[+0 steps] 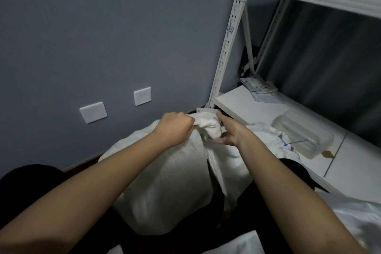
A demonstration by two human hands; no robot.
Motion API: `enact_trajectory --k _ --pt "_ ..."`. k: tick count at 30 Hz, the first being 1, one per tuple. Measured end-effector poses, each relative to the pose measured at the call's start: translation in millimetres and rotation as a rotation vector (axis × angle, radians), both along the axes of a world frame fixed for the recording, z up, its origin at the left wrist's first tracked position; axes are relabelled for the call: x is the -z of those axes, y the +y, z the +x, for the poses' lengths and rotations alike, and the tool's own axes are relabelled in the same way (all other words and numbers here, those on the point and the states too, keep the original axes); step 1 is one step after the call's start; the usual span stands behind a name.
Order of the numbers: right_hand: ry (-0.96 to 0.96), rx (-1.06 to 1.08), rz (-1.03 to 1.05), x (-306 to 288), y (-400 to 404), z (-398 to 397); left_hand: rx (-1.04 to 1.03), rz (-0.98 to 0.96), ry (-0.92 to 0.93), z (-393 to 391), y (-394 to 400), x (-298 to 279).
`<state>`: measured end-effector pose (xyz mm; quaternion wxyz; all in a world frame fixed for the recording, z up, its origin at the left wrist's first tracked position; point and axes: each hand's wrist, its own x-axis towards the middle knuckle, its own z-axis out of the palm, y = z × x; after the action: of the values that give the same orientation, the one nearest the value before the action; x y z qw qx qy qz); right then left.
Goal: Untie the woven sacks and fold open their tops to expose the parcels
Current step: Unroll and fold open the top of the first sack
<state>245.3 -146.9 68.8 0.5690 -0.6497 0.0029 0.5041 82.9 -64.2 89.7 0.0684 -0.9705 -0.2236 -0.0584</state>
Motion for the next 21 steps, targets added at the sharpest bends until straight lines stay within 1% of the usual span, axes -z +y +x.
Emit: enact_trajectory --k 1,2,4,5,6,7,9,10,11,13,14,15,16,17,19,21 --pt "0.042 0.049 0.032 5.5 4.0 1.1 0.004 0.046 0.028 -1.7 -4.4 -0.2" --pt "0.032 0.089 0.047 9.4 8.9 2.7 0.015 0.082 0.050 -4.2 -8.3 0.4" --pt "-0.067 0.153 0.051 22.1 19.9 9.4 0.034 0.096 0.071 -11.6 -17.2 3.5" --pt "-0.084 0.169 0.086 27.3 26.0 14.4 0.050 0.070 0.074 -16.3 -22.4 3.3" --pt "-0.090 0.174 0.139 29.3 30.2 18.9 0.076 -0.012 0.074 -20.8 -24.2 4.2" --pt "-0.094 0.175 0.194 26.7 31.5 19.7 0.088 -0.171 0.091 -25.2 -24.2 3.2" --pt "-0.113 0.134 0.267 9.1 24.8 8.2 0.046 -0.572 0.165 -30.8 -18.9 -7.2" --pt "-0.122 0.108 0.298 3.4 20.1 3.0 0.019 -0.675 0.180 -30.6 -13.2 -12.2" --pt "-0.113 0.069 0.343 1.8 15.9 -0.4 -0.008 -0.689 0.152 -28.3 -5.5 -16.8" --pt "-0.103 0.014 0.408 6.7 7.3 -6.2 -0.041 -0.577 -0.020 -19.0 9.0 -25.9" --pt "-0.106 0.012 0.410 8.5 2.6 -9.8 -0.030 -0.526 -0.109 -11.9 12.9 -28.8" --pt "-0.109 -0.007 0.407 12.3 -1.4 -12.1 -0.001 -0.517 -0.177 -3.0 15.0 -30.0" --pt "-0.142 -0.028 0.380 13.8 -6.0 -15.2 0.042 -0.547 -0.219 6.9 15.3 -30.4" --pt "-0.161 -0.055 0.370 15.2 -10.9 -17.8 0.081 -0.612 -0.236 17.8 13.5 -30.4" --pt "-0.188 -0.095 0.342 20.7 -19.7 -19.0 0.133 -0.731 -0.209 40.8 9.3 -23.4" --pt "-0.222 -0.117 0.299 22.4 -30.7 -19.0 0.169 -0.739 -0.070 61.9 7.1 -9.4"
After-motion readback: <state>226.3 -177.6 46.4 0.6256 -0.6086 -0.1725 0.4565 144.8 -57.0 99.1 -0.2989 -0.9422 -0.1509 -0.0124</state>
